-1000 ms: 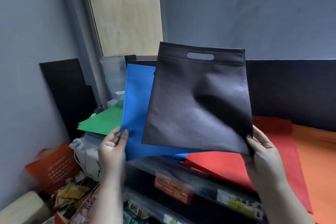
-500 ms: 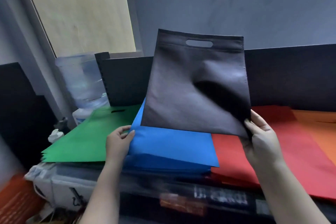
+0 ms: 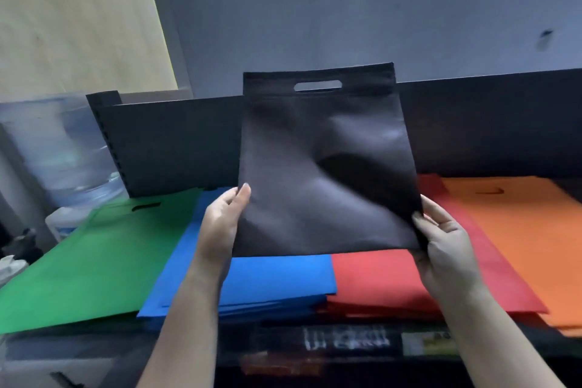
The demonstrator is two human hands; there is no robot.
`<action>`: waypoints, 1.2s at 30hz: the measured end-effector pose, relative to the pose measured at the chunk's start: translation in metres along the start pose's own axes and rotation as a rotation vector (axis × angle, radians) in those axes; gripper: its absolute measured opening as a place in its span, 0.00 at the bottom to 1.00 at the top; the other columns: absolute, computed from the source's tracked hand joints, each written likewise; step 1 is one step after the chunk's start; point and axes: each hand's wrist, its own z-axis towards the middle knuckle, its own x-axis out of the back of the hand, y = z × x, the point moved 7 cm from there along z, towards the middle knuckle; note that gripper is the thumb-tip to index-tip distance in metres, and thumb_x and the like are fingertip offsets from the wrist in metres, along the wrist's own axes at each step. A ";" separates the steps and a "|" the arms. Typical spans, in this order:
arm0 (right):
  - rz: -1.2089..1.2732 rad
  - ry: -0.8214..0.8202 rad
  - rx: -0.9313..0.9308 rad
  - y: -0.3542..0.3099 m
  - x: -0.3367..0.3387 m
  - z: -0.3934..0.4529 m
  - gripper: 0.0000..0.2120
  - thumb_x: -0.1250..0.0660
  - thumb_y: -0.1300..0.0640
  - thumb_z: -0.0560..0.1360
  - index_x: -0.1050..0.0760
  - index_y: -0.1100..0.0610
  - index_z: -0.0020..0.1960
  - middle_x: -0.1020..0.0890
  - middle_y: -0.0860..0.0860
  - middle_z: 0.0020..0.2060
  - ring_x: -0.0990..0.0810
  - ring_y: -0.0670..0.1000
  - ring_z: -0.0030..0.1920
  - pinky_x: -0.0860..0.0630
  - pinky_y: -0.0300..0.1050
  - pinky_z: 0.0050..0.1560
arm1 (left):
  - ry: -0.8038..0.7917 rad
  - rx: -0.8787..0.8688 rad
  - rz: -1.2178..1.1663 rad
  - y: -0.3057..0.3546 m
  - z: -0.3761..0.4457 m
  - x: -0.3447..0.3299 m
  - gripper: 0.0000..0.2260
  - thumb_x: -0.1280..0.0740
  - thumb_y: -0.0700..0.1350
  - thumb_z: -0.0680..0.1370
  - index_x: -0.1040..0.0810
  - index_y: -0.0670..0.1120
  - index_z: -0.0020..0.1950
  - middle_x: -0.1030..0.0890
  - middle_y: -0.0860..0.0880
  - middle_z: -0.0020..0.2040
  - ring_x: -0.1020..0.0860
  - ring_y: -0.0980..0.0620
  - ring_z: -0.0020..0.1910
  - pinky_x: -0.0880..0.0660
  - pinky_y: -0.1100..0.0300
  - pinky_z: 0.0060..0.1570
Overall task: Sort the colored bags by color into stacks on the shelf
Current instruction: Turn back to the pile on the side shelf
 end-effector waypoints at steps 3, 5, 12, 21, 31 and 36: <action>-0.018 0.058 0.046 -0.026 0.033 -0.002 0.16 0.44 0.69 0.79 0.21 0.55 0.50 0.14 0.48 0.41 0.16 0.44 0.40 0.22 0.34 0.36 | 0.013 -0.064 0.090 -0.007 0.004 -0.034 0.05 0.35 0.38 0.78 0.20 0.43 0.50 0.15 0.49 0.44 0.17 0.54 0.42 0.23 0.66 0.39; -0.025 0.101 0.081 -0.046 0.059 -0.004 0.15 0.43 0.69 0.79 0.21 0.54 0.50 0.14 0.49 0.41 0.16 0.44 0.41 0.22 0.34 0.37 | -0.013 -0.116 0.156 -0.011 0.002 -0.064 0.06 0.34 0.35 0.77 0.20 0.44 0.49 0.15 0.52 0.43 0.18 0.57 0.41 0.23 0.67 0.40; -0.101 0.254 0.212 -0.127 0.167 -0.015 0.15 0.42 0.69 0.79 0.21 0.55 0.52 0.14 0.48 0.43 0.16 0.45 0.45 0.20 0.35 0.44 | -0.115 -0.218 0.160 -0.029 -0.026 -0.195 0.08 0.34 0.34 0.76 0.21 0.47 0.48 0.15 0.55 0.41 0.18 0.59 0.42 0.23 0.67 0.43; -0.283 0.322 0.376 -0.233 0.308 -0.019 0.16 0.42 0.72 0.78 0.21 0.54 0.49 0.14 0.44 0.41 0.17 0.42 0.45 0.21 0.34 0.48 | -0.122 -0.213 0.078 -0.070 -0.078 -0.352 0.08 0.33 0.35 0.76 0.21 0.49 0.47 0.16 0.51 0.43 0.19 0.54 0.43 0.24 0.56 0.49; -0.652 0.421 0.464 -0.321 0.425 0.013 0.11 0.36 0.71 0.75 0.21 0.59 0.52 0.17 0.42 0.39 0.20 0.36 0.40 0.24 0.32 0.50 | -0.193 -0.227 0.302 -0.096 -0.102 -0.482 0.09 0.29 0.36 0.74 0.23 0.50 0.45 0.17 0.49 0.43 0.18 0.50 0.43 0.23 0.56 0.45; -0.894 0.440 0.442 -0.333 0.459 0.042 0.09 0.34 0.69 0.74 0.20 0.62 0.53 0.17 0.55 0.44 0.19 0.44 0.42 0.24 0.42 0.53 | -0.203 -0.211 0.497 -0.115 -0.089 -0.523 0.07 0.27 0.38 0.72 0.23 0.45 0.46 0.18 0.46 0.41 0.19 0.47 0.42 0.23 0.53 0.43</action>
